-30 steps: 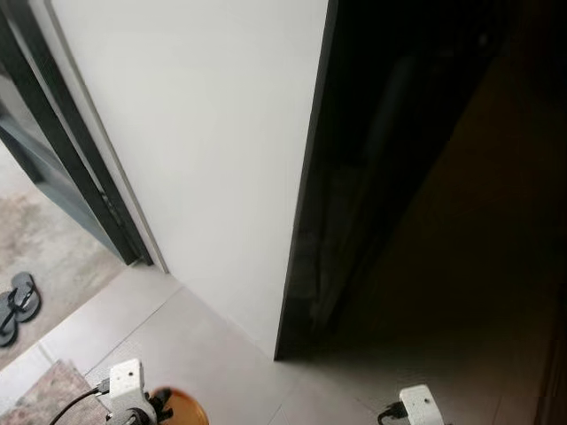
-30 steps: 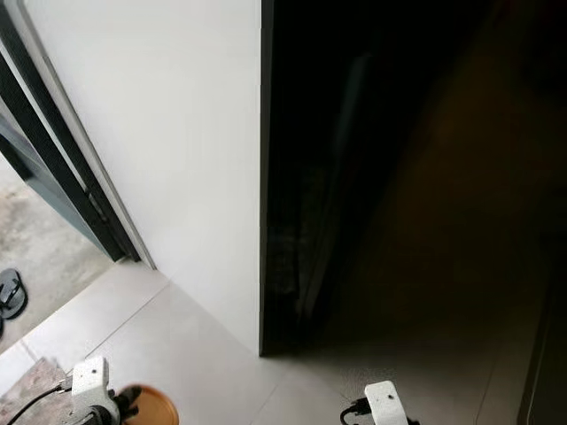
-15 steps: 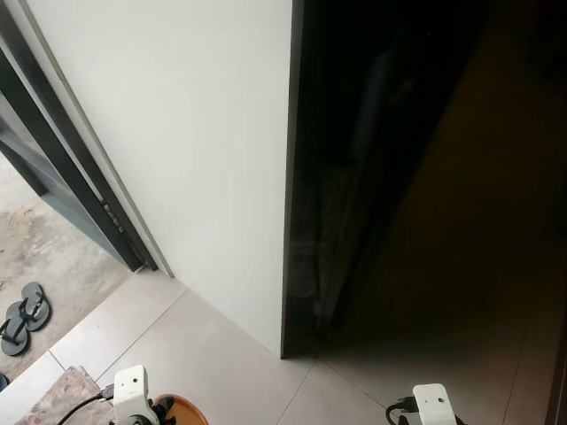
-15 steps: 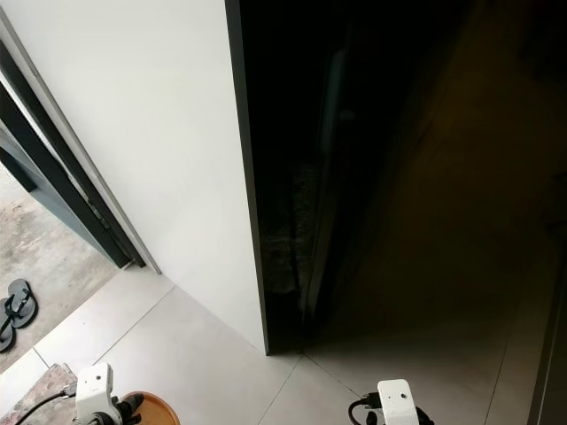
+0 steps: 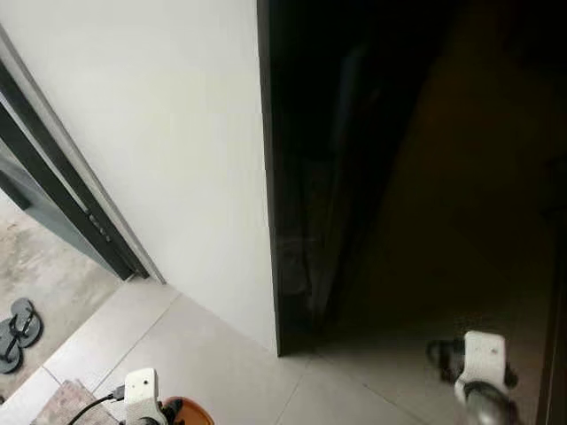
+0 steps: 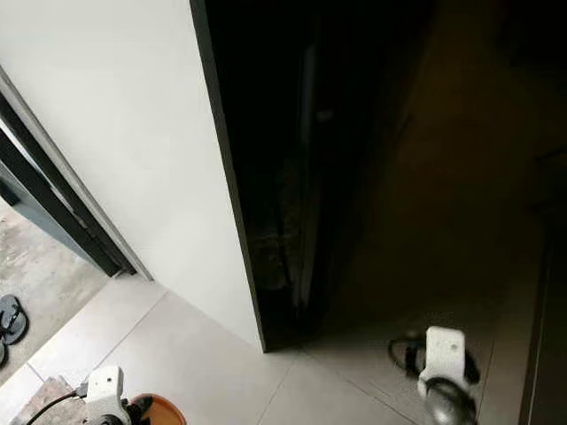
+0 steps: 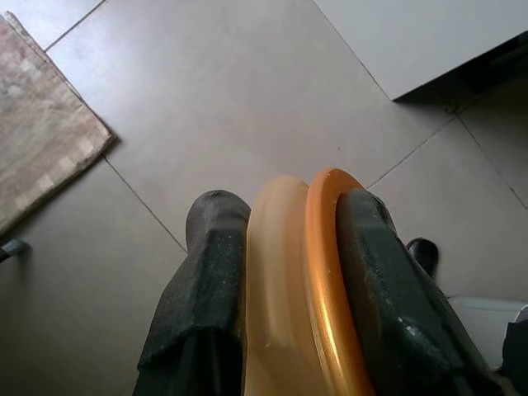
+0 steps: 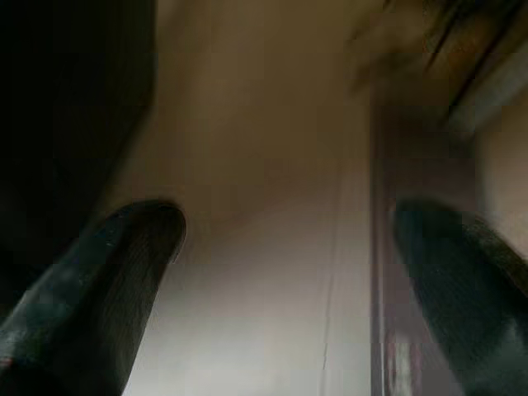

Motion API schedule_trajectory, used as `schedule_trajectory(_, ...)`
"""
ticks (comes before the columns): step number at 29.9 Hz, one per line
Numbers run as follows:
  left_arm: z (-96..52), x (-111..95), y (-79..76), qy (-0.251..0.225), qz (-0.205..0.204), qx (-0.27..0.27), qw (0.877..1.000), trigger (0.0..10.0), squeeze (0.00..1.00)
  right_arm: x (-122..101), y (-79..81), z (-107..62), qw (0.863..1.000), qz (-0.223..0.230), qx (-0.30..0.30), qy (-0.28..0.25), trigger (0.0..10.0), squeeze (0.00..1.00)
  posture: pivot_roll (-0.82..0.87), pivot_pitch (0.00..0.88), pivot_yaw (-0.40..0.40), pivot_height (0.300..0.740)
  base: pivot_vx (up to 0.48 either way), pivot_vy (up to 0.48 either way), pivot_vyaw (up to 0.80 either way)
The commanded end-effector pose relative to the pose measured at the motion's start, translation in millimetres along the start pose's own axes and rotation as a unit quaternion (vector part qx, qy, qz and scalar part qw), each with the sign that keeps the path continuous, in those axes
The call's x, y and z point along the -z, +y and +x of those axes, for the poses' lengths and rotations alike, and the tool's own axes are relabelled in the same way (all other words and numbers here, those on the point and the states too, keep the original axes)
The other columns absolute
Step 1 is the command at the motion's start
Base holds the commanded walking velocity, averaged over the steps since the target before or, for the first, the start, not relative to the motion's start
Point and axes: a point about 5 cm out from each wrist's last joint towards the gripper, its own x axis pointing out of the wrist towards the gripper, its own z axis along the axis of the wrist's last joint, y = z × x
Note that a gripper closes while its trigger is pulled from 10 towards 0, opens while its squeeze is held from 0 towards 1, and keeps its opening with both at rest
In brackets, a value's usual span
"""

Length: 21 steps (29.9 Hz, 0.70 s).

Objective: Restocking fridge

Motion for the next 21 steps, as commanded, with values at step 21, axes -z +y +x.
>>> schedule_trajectory(21,-1.5,12.4,-1.6,0.021,0.026,-0.009,0.999,10.0,0.00,-118.5,85.1,-55.9,0.948,0.193,-0.153,-0.201,10.0,0.00,-0.07,0.074,0.014,0.740,0.000,0.000,0.00)
